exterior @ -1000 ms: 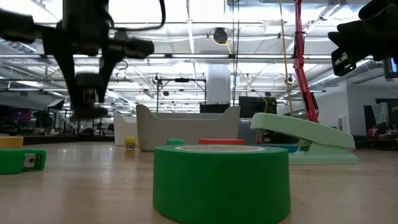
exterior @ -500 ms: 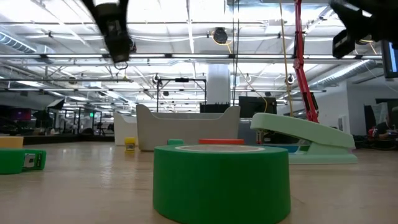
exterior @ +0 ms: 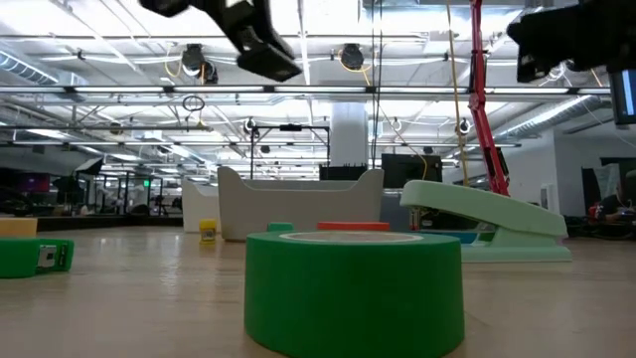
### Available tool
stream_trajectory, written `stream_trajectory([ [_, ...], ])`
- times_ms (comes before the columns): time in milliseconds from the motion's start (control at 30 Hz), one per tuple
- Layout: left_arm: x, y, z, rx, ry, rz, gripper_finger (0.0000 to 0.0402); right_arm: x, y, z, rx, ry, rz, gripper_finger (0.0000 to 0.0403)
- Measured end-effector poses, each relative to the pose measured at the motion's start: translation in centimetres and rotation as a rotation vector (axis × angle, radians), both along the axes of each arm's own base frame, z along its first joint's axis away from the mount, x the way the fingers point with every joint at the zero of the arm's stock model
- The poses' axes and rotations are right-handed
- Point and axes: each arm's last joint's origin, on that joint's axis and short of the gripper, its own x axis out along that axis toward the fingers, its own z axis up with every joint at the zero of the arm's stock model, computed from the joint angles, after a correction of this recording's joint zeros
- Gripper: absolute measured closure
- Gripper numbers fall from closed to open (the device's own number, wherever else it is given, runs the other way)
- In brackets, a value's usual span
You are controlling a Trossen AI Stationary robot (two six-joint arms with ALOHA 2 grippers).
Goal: Pick and place Stapler, Stapler remover, tape
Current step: Put the black stapler into the black bin
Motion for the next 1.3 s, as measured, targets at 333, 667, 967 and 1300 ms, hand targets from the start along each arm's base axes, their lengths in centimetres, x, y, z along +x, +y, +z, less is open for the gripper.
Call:
stream_trajectory([
  [333,1.6,3.1,0.5,0.105,-0.012,-0.272,0.0272,4.0,0.3,5.8,-0.294,0.05,-0.285,0.033],
  [667,1.7,4.0,0.5,0.242,0.066,-0.548,0.0272,8.9,-0.9,8.6,-0.595,0.21,-0.366,0.033],
  [967,1.0,4.1,0.1,0.356,0.201,-0.716,0.0272,11.7,-1.1,9.7,-0.721,0.228,-0.326,0.0329],
  [1300,0.7,4.5,0.1,0.516,0.317,-0.821,0.0272,14.9,-0.8,9.8,-0.779,0.279,-0.318,0.0248],
])
